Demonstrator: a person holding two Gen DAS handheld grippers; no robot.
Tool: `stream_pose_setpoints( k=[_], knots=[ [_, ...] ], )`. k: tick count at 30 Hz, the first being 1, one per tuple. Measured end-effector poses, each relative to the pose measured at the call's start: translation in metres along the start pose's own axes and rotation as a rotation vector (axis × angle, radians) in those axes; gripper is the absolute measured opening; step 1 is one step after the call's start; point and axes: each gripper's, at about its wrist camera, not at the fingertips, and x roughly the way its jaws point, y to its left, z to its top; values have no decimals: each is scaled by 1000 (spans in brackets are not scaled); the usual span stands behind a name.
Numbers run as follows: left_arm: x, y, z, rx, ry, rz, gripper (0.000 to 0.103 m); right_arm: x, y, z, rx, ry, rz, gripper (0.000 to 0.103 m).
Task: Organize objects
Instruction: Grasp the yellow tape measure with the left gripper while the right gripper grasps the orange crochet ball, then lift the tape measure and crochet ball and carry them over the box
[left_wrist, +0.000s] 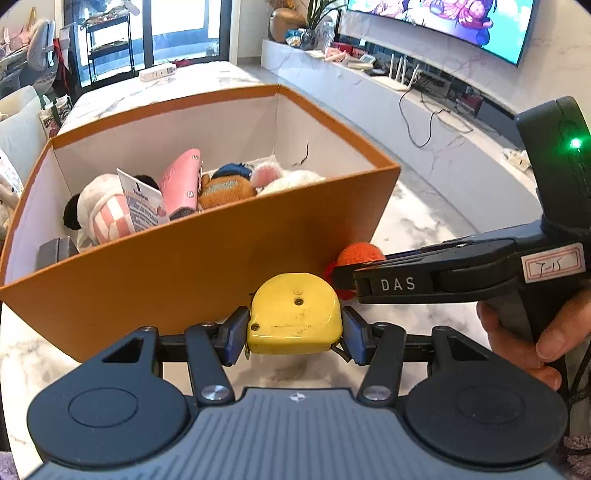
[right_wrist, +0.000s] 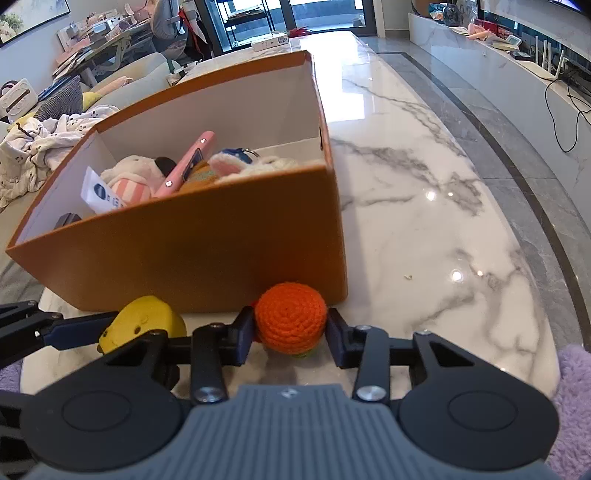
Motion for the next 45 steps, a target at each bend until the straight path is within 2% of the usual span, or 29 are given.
stream_pose_setpoints(
  k=[12, 17, 21, 33, 38, 45],
  knots=[
    [-55, -2, 17, -1, -145, -30, 62, -69, 25, 13, -48, -138, 104, 43],
    [-65, 6, 33, -1, -203, -33, 62, -92, 31, 23, -58, -216, 118, 43],
    [-58, 19, 52, -20, -219, -22, 62, -100, 33, 38, -74, -265, 91, 43],
    [2, 58, 116, -79, -157, -19, 62, -71, 19, 102, -35, -259, 68, 43],
    [41, 71, 141, -133, -97, -99, 62, -56, 10, 134, -26, -267, 66, 43],
    [84, 79, 157, -131, 2, -74, 62, -25, 4, 161, -20, -241, 73, 43]
  ],
)
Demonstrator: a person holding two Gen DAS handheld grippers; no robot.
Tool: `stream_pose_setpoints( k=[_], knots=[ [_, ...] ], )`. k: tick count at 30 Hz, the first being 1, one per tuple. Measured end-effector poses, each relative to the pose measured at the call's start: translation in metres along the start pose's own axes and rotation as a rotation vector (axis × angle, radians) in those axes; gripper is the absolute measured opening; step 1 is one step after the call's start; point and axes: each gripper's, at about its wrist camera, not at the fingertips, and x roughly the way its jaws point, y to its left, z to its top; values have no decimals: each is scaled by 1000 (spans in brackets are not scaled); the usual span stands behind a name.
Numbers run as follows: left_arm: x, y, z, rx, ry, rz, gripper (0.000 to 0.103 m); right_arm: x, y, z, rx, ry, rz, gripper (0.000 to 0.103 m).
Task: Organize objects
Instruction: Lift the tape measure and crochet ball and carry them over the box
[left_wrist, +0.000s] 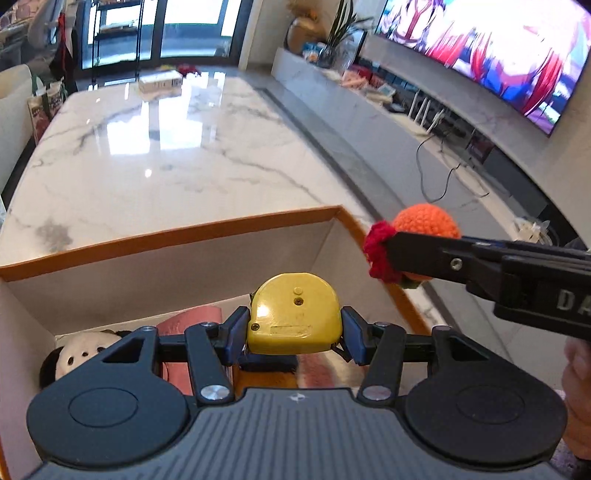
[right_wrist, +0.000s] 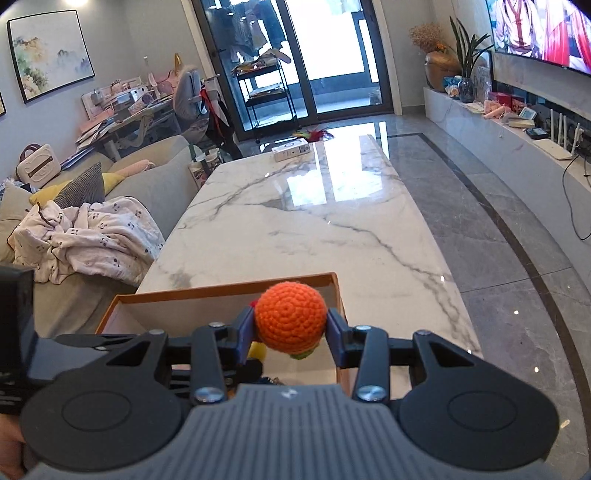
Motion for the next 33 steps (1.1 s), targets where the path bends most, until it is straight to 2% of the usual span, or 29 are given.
stream_pose_setpoints(
  k=[6, 12, 14, 18, 23, 28, 30, 33],
  knots=[
    [19, 11, 3, -32, 50, -54, 62, 22, 1, 8, -20, 15, -22, 43],
    [41, 20, 5, -73, 128, -60, 62, 31, 3, 6, -32, 22, -23, 43],
    [41, 21, 4, -72, 128, -35, 62, 33, 4, 5, -44, 24, -31, 43],
    [37, 26, 3, -61, 142, 60, 62, 39, 8, 3, -53, 41, -14, 43],
    [27, 33, 2, -73, 136, 74, 62, 46, 18, 4, -91, 47, -15, 43],
    [27, 19, 5, 46, 132, 166, 62, 60, 29, 3, -135, 76, -13, 43],
    [24, 20, 4, 55, 132, 171, 62, 65, 32, 3, -141, 85, -16, 43],
    [18, 18, 4, 86, 109, 225, 62, 72, 31, 2, -136, 103, -20, 43]
  ],
)
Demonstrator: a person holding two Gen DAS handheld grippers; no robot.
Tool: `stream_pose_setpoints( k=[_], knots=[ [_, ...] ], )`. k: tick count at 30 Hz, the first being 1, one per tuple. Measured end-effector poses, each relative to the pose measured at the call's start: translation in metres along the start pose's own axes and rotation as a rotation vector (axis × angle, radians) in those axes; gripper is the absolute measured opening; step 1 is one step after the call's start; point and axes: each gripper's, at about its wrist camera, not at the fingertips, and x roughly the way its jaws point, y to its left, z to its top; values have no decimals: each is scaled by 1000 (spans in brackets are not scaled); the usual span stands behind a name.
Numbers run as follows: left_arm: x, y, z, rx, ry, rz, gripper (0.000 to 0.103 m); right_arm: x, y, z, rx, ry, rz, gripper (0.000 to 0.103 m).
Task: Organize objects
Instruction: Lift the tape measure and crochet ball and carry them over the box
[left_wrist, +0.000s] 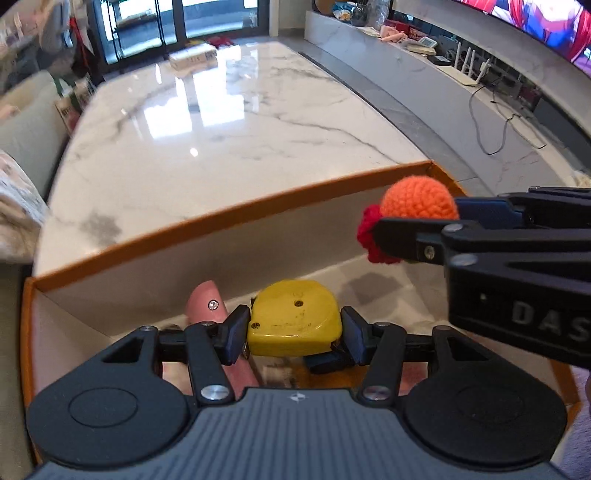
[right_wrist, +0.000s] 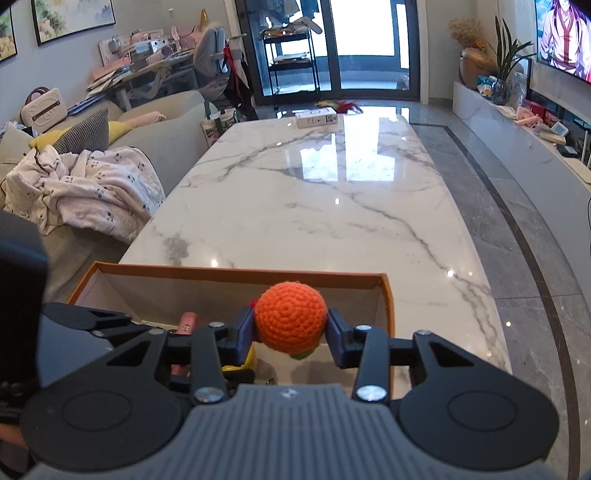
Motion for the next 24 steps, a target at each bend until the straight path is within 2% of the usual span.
stream_pose_setpoints(
  k=[4, 5, 8, 15, 19, 24],
  knots=[
    [3, 8, 1, -1, -1, 103, 62, 9, 2, -2, 2, 21, -1, 43],
    [5, 10, 0, -4, -4, 106, 62, 11, 2, -2, 2, 25, 4, 43],
    [6, 15, 0, -20, -11, 85, 62, 17, 5, -3, -2, 40, 14, 43],
    [5, 18, -3, 13, 1, 63, 64, 32, 10, -3, -6, 77, 24, 43],
    [-2, 25, -5, -21, -8, 38, 68, 39, 10, -2, 14, 97, 27, 43],
    [-13, 32, -8, -41, -22, 63, 68, 49, 8, -2, 59, 128, 36, 43]
  ],
)
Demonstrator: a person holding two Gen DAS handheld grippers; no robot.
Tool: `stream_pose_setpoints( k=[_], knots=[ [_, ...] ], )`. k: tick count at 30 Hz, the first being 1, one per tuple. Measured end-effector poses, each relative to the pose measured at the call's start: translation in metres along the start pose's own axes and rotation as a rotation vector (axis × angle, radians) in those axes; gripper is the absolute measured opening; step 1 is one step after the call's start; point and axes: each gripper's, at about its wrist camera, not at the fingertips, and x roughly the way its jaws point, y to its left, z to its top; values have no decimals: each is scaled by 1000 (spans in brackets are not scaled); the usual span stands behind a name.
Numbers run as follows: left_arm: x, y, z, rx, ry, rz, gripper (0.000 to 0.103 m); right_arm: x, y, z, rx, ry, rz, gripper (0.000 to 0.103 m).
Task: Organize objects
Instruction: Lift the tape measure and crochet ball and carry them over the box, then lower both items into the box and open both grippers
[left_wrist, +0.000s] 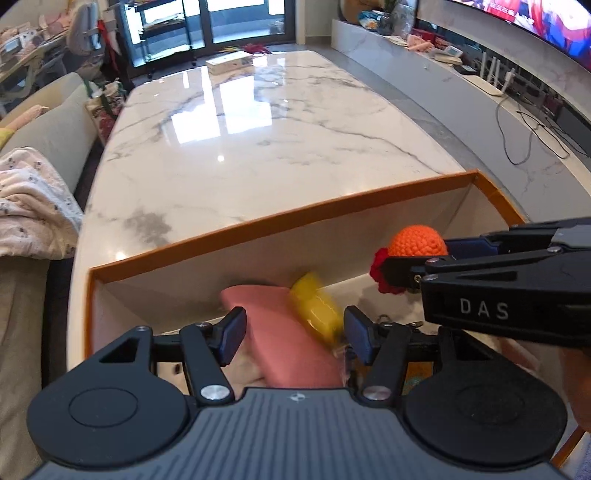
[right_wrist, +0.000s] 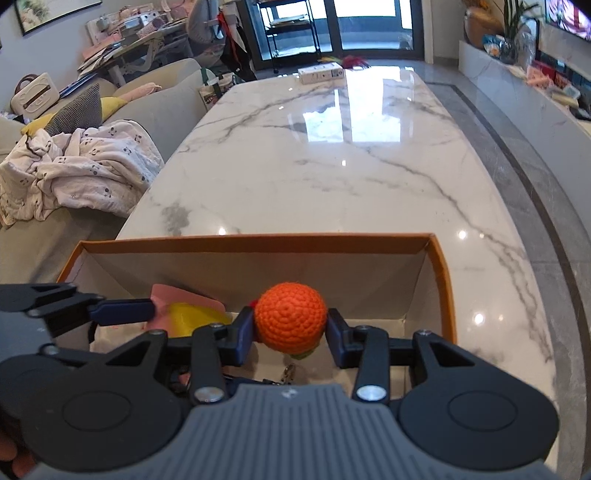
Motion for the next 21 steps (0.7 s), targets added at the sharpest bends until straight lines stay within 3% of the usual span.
stream_pose_setpoints(
  k=[16, 21],
  knots=[
    [-25, 35, 4, -218, -90, -48, 68, 32, 0, -3, 61, 100, -33, 44],
    [-24, 37, 4, -242, -96, -56, 68, 46, -2, -3, 110, 173, 16, 43]
  ],
)
